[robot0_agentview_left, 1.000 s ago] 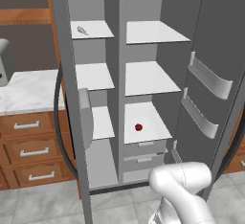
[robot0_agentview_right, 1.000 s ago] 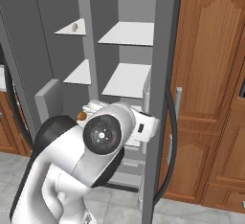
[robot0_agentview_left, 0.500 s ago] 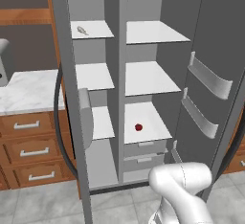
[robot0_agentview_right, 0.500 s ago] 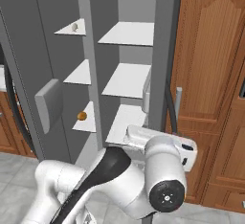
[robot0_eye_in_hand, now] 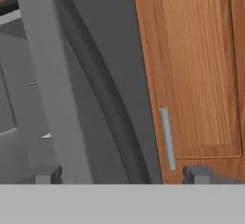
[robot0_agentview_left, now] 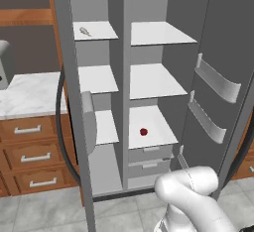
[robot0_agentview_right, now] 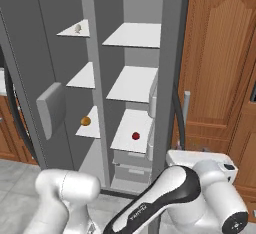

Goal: There's a fish in the fridge that needs to be moved to the freezer for freezing. Pick up the fish from the fridge, place it on any shelf in the freezer, and close the fridge and freezer doors when done.

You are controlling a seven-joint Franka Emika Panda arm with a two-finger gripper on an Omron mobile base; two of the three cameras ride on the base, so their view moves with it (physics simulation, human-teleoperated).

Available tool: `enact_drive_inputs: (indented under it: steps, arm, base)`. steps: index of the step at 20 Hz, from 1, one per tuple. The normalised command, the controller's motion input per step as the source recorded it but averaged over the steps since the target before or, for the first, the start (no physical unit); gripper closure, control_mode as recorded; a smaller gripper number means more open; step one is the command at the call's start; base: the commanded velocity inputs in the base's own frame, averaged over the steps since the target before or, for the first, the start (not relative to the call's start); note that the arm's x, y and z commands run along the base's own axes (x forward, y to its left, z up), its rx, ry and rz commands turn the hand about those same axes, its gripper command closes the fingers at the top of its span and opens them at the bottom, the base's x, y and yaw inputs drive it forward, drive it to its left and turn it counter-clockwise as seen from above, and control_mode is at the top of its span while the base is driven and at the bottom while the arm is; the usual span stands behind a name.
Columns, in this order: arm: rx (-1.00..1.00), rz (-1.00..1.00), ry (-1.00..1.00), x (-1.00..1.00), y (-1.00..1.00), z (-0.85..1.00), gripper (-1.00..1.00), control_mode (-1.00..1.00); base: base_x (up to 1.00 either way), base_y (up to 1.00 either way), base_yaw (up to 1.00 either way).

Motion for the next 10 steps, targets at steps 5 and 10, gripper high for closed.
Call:
enact_drive_inputs:
  steps: [5,10]
  arm:
    - [0.01,0.28,-0.04,0.58,-0.48,-0.56,-1.0,-1.0]
    - [0.0,0.2,0.0,0.56,-0.24,-0.47,-1.0,-1.0]
  base:
    - [0.0,0.0,0.0]
    - [0.0,0.0,0.0]
